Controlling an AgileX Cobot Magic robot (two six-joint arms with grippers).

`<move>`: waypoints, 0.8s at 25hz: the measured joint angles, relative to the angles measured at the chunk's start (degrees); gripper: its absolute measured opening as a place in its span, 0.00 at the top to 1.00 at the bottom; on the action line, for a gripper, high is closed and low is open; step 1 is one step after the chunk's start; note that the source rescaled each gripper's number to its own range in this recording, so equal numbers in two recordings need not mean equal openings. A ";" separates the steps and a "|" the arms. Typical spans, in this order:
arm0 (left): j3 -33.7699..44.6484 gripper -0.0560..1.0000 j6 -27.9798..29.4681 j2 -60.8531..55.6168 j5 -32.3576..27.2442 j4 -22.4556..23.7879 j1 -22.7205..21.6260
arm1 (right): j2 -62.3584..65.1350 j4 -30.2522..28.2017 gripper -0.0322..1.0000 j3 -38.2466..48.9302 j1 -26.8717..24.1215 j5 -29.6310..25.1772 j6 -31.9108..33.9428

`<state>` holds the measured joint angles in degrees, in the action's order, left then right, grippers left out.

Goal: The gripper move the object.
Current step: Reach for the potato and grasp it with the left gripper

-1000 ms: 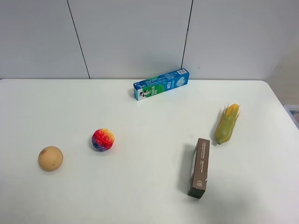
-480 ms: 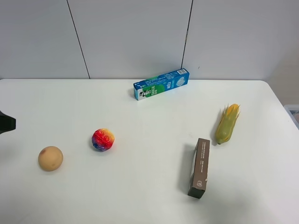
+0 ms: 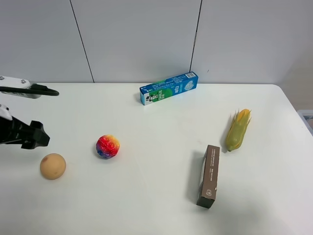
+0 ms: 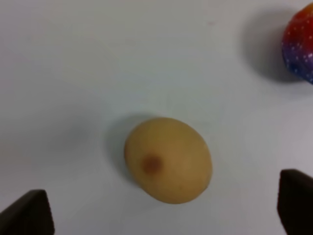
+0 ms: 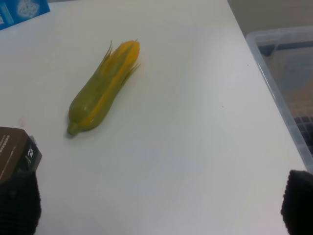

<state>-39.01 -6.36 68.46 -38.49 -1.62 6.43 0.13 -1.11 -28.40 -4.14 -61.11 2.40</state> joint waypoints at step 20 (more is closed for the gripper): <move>9.04 0.00 -7.88 7.14 12.99 -6.64 1.18 | 0.00 0.00 0.00 0.00 0.00 0.01 0.00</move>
<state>-29.97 -14.24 75.60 -25.50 -8.26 7.61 0.13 -1.11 -28.40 -4.14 -61.10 2.40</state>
